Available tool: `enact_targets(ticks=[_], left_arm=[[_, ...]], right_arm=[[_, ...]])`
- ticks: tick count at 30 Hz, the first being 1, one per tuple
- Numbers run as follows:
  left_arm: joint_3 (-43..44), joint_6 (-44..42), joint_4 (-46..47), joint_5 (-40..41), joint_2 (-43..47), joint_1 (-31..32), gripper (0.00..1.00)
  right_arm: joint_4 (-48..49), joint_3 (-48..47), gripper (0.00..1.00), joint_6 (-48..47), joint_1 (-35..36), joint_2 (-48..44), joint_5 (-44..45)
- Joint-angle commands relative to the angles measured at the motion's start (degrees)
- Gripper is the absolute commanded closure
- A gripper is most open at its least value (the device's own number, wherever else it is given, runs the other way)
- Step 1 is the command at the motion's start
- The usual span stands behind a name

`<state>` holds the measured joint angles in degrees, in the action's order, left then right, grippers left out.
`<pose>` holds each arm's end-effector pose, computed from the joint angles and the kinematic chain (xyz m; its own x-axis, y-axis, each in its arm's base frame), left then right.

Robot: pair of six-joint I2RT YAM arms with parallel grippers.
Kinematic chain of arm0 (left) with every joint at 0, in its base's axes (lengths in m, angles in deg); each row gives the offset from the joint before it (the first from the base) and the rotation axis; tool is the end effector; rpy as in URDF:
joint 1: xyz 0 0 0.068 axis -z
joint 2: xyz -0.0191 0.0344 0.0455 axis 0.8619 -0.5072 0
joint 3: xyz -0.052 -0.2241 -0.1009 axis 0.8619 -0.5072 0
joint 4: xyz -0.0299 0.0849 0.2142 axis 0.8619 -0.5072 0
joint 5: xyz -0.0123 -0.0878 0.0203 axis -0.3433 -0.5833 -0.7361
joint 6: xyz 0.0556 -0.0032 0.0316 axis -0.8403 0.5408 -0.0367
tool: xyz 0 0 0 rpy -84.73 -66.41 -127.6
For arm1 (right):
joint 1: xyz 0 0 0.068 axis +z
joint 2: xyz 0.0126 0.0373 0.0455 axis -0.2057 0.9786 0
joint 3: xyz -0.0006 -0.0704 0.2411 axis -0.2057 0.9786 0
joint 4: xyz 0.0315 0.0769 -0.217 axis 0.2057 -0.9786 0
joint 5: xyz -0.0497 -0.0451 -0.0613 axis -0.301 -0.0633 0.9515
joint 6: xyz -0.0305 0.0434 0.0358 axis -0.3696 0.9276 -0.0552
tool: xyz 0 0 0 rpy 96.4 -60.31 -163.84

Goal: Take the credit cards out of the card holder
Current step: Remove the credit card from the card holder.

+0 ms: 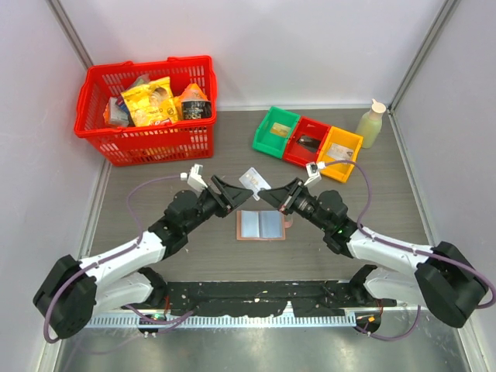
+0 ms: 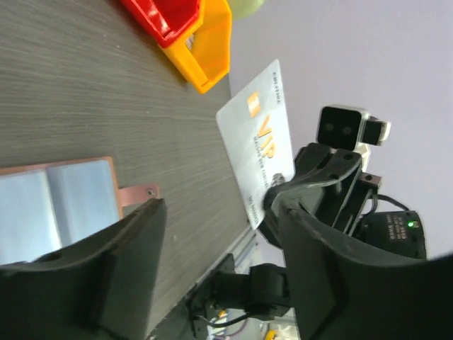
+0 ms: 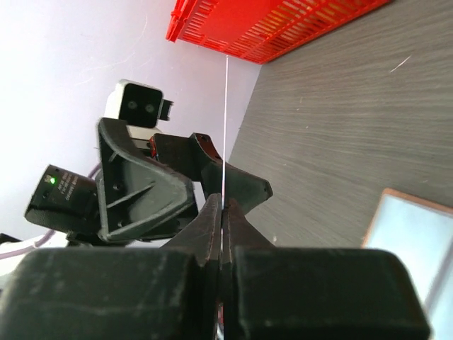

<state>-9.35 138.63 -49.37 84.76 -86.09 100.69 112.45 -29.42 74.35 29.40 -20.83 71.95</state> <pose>0.1754 -0.1559 0.2316 -0.6832 -0.6691 -0.2924 0.1126 0.2990 -0.9476 0.1759 0.1632 0.2319 -0.6652 0.5852 -0.4637 -0.3560 0.2973 0.8859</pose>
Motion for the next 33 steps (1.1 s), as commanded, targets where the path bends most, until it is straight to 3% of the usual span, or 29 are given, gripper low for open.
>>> enact_targets(ticks=[1,3,7,12,18,22,26,33], left_arm=[[0.97,-8.57,-8.02,-7.43,4.71,-4.94,0.24],[3.08,-13.75,-13.30,-11.56,5.77,-7.93,0.13],[8.70,-21.58,-20.08,-19.30,5.69,-12.68,0.05],[15.03,-30.02,-23.52,-27.48,2.35,-14.27,0.05],[18.29,-35.39,-23.87,-31.35,-1.25,-14.27,0.05],[19.17,-37.24,-24.14,-33.02,-2.66,-14.45,0.10],[18.47,-37.07,-22.21,-34.95,-2.76,-15.50,0.25],[13.20,-26.10,-6.31,-39.88,-1.52,-17.26,0.88]], right_arm=[[-4.80,-3.29,1.00,-8.47,-2.42,-4.51,-4.58],[-11.63,-5.48,0.99,-12.77,-3.57,-5.57,-8.18],[-19.03,-8.91,0.99,-19.90,-4.89,-6.63,-15.04],[-23.09,-12.08,1.00,-25.01,-5.15,-6.10,-22.34],[-23.36,-13.84,1.00,-26.95,-5.15,-5.05,-27.36],[-22.04,-14.02,1.00,-26.77,-5.15,-4.34,-28.85],[-20.98,-13.93,1.00,-26.60,-5.15,-4.26,-29.12],[-15.28,-12.52,0.99,-23.00,-5.15,-3.29,-28.86]])
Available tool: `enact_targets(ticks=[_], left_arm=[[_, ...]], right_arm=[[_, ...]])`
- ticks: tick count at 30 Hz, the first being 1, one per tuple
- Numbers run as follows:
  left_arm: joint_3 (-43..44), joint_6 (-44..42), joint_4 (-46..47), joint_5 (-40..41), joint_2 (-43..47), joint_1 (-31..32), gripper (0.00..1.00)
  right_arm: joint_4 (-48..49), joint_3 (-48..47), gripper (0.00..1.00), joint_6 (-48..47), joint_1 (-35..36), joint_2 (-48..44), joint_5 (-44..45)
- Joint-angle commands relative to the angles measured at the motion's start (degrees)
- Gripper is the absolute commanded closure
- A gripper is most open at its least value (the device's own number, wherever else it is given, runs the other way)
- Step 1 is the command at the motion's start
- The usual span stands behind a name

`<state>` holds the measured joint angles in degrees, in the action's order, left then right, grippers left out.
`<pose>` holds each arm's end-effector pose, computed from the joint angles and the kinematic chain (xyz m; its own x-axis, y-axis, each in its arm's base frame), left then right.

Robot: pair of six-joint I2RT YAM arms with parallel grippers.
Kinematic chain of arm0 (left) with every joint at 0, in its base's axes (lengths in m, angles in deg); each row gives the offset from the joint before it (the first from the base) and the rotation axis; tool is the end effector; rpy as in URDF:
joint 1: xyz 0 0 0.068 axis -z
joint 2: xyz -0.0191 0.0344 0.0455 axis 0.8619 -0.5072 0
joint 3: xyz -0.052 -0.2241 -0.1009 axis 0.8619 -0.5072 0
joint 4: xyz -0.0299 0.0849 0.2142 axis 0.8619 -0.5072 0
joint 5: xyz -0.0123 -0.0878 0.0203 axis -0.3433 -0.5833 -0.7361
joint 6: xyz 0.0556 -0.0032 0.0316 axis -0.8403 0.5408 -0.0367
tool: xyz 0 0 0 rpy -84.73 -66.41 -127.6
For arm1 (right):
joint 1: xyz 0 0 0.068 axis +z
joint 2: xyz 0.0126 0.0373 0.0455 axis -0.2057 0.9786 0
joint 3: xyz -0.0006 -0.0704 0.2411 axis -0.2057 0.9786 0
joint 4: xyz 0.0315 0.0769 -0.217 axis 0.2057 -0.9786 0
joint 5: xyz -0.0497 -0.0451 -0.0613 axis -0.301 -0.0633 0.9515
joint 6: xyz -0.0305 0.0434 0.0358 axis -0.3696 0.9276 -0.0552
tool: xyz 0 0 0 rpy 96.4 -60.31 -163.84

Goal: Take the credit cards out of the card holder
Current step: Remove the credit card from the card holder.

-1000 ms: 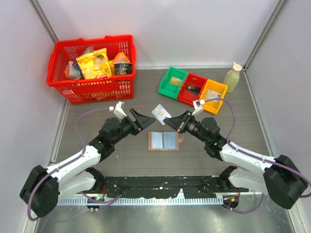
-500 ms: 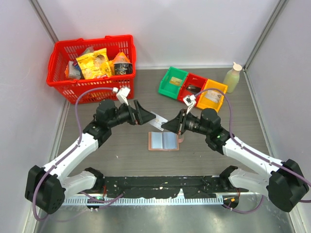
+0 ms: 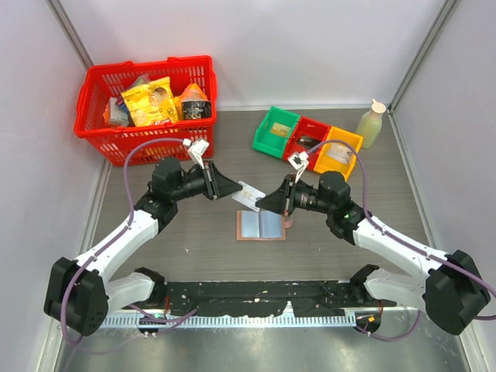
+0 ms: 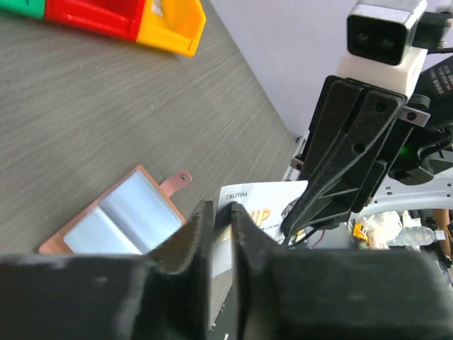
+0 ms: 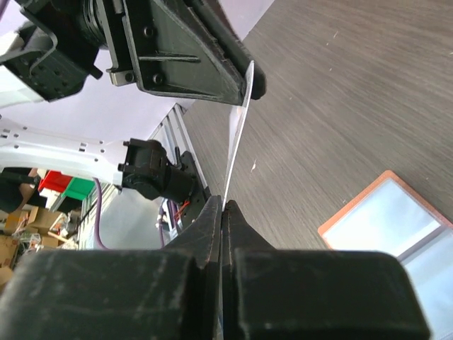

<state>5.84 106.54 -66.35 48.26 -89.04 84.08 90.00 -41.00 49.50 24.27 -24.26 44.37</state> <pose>0.2101 -0.1301 0.2753 -0.7168 -0.2300 -0.6582 0.5448 0.4043 -0.7346 0.1748 0.1631 0.2651 -0.6524 0.1403 -0.7447 -0.6898 0.2971 0.6603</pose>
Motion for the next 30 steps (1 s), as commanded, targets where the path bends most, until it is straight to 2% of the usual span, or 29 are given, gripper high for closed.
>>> enact_targets(ticks=[1,2,5,14,25,27,28,30], left_arm=[[-2.78,7.40,12.25,-3.21,1.52,-0.65,0.95],[-3.39,8.54,14.44,-2.94,1.78,-0.65,1.00],[-5.59,12.76,18.32,-1.01,2.65,-0.65,1.00],[-9.90,18.57,22.20,5.58,6.87,-0.65,1.00],[-12.89,20.77,26.67,8.66,8.02,-0.39,1.00],[-13.33,21.03,27.56,8.75,7.93,-0.39,1.00],[-13.42,20.95,27.56,8.84,7.93,-0.39,1.00],[-13.68,20.25,26.95,9.36,8.28,-0.39,0.92]], right_arm=[[8.74,-0.50,1.00,2.47,-0.02,0.58,-1.19],[9.54,-0.06,0.99,3.60,0.07,0.84,-0.66],[14.90,1.61,0.90,6.34,0.07,1.37,1.18],[21.67,3.90,0.76,10.29,0.07,4.27,3.65],[27.13,4.60,0.78,14.07,0.16,5.24,2.24],[27.48,4.60,0.87,14.08,0.16,5.15,2.15],[27.22,4.51,0.95,13.99,0.07,5.07,2.15],[25.30,4.25,0.99,13.37,-0.02,4.45,2.76]])
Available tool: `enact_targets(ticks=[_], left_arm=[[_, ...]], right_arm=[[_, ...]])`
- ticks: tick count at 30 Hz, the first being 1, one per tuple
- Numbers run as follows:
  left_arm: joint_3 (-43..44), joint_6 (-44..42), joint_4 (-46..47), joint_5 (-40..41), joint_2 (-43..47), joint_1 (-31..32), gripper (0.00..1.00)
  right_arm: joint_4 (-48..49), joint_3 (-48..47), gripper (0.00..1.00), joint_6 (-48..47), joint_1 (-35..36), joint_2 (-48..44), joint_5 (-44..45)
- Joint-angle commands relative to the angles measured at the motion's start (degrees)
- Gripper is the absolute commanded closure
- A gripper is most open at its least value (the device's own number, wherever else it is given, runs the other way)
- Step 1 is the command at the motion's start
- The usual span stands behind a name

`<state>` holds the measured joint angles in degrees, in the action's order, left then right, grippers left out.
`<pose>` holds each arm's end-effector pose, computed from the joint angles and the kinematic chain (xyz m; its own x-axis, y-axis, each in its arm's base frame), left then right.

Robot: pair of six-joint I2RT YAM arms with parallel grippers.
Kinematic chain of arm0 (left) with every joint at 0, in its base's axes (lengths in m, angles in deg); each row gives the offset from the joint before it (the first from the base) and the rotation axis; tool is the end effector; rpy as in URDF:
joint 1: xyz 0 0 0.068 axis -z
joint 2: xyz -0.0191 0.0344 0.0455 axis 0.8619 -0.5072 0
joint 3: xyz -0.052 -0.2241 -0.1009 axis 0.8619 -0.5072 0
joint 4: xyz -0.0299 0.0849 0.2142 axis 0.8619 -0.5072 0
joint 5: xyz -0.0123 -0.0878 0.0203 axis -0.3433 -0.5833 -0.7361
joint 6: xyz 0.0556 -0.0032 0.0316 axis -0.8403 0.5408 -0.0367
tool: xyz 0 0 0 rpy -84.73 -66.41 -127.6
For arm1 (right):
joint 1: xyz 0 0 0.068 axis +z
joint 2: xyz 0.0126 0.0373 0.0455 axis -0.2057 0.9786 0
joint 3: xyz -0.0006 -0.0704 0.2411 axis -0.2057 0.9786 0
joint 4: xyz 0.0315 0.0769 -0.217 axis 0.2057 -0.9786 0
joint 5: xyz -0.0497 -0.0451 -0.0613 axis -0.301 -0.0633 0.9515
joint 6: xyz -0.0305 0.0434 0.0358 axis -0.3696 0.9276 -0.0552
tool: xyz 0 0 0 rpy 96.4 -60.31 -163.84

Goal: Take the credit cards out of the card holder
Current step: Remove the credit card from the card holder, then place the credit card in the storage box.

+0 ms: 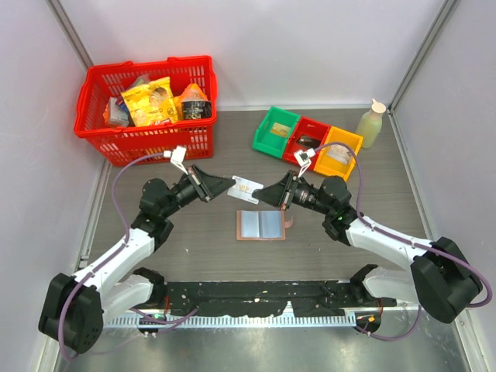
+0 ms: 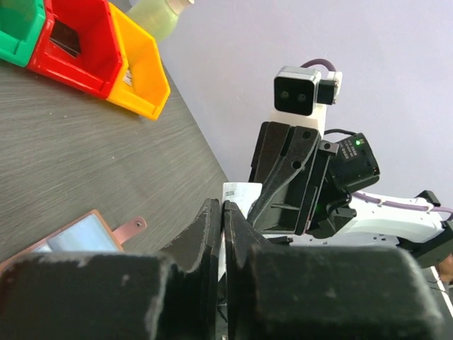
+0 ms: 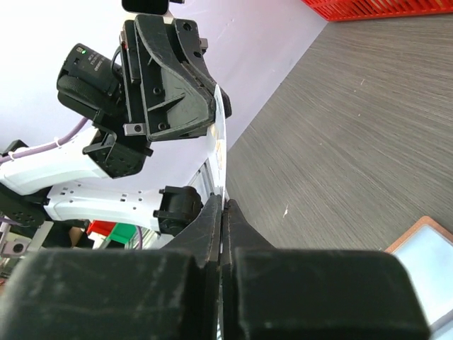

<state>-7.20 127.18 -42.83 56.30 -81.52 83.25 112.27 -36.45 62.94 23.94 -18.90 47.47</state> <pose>0.1906 -0.1114 0.2744 -0.6641 -0.5315 -0.5258 0.4728 0.2463 -0.8461 0.1857 0.1665 0.2629 -0.6702 0.3280 -0.6657 -0.6425 0.1926 0.7417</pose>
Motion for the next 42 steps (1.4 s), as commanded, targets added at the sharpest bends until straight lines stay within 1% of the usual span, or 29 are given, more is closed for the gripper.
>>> enact_targets(ticks=[1,3,4,5,6,8,9,10,11,12,13,14,15,16,18,19,20,21,22,24,25,26,28,30,35,37,42], left_arm=[[-0.64,-1.09,2.38,1.58,0.94,0.44,0.86],[-0.02,-3.63,-1.73,2.72,2.25,0.36,0.71],[0.41,-5.38,-4.37,3.68,2.95,0.44,0.62],[1.29,-7.31,-8.05,4.83,4.01,0.36,0.51],[2.08,-9.42,-13.04,5.97,4.71,0.36,0.43],[4.71,-13.56,-21.57,9.13,6.56,0.27,0.28],[5.86,-15.75,-25.36,10.45,7.35,0.27,0.20],[7.00,-17.25,-28.62,12.20,8.23,0.27,0.15],[8.49,-19.53,-32.31,14.13,8.93,0.27,0.11],[9.64,-21.12,-35.21,15.72,9.63,0.27,0.07],[10.78,-22.26,-39.16,17.82,9.90,0.27,0.04],[11.66,-23.67,-42.07,19.32,9.99,0.18,0.02],[12.45,-24.73,-44.36,20.90,9.99,0.27,0.00],[13.24,-25.61,-46.73,22.75,9.99,0.36,0.00],[14.47,-26.84,-50.86,26.26,9.56,0.18,0.00],[15.00,-26.93,-53.06,28.72,9.12,0.27,0.00],[15.53,-26.93,-54.56,30.05,8.59,0.27,0.00],[15.62,-26.93,-55.80,30.06,8.24,0.27,0.00],[15.28,-26.76,-56.07,32.41,8.06,0.36,0.00],[13.44,-25.97,-54.76,34.80,8.85,1.14,0.00],[12.38,-25.97,-53.97,35.50,9.55,1.93,0.00],[11.68,-25.88,-53.79,36.21,10.08,2.29,0.00],[10.71,-25.79,-53.70,37.18,10.78,2.99,0.00],[9.56,-25.44,-53.26,38.06,11.57,3.52,0.00],[7.10,-24.30,-51.42,40.69,12.10,4.13,0.00],[5.70,-23.86,-49.84,41.22,12.10,4.31,0.00],[1.13,-24.30,-43.34,38.07,11.14,5.10,0.00]], right_arm=[[2.05,-0.73,1.00,-1.03,0.22,-1.34,-0.16],[-1.11,-1.44,1.00,-2.61,-0.57,-2.22,-0.16],[-3.64,-1.70,1.00,-3.66,-1.35,-2.66,-0.16],[-7.15,-2.40,1.00,-4.46,-2.58,-3.53,-0.16],[-8.66,-2.76,0.99,-5.94,-3.29,-3.98,-0.25],[-15.68,-4.60,1.00,-9.45,-5.57,-5.56,0.01],[-21.97,-6.69,1.00,-10.69,-7.23,-6.17,0.10],[-25.87,-7.76,1.00,-14.10,-8.03,-6.35,0.71],[-33.21,-10.64,0.99,-15.70,-10.04,-6.44,2.37],[-37.72,-13.98,1.00,-19.63,-10.93,-5.75,2.91],[-45.17,-15.23,1.00,-20.89,-13.38,-5.13,4.48],[-47.68,-17.85,1.00,-22.73,-14.71,-3.73,4.76],[-51.97,-18.92,1.00,-23.09,-17.68,-3.11,4.33],[-53.49,-20.85,1.00,-23.88,-19.01,-2.06,4.41],[-58.50,-24.01,1.00,-25.46,-22.97,-0.65,6.25],[-61.91,-25.25,1.00,-26.51,-25.16,-0.12,8.78],[-63.77,-27.52,0.99,-26.96,-26.22,1.19,9.76],[-66.66,-28.50,1.00,-27.40,-28.76,2.33,11.08],[-68.43,-31.03,1.00,-27.75,-30.09,4.35,11.53],[-72.65,-34.38,1.00,-28.55,-34.91,7.95,13.81],[-74.23,-35.18,0.99,-29.16,-34.93,8.84,15.21],[-74.85,-36.84,1.00,-29.34,-38.41,10.85,15.48],[-75.38,-39.22,1.00,-29.43,-41.16,14.01,16.01],[-76.78,-42.64,1.00,-29.69,-42.83,17.71,17.06],[-79.25,-52.13,1.00,-31.97,-43.20,28.86,19.53],[-79.78,-55.38,1.00,-32.67,-43.20,32.99,18.92],[-79.26,-61.29,0.99,-32.77,-43.11,40.22,13.83]])
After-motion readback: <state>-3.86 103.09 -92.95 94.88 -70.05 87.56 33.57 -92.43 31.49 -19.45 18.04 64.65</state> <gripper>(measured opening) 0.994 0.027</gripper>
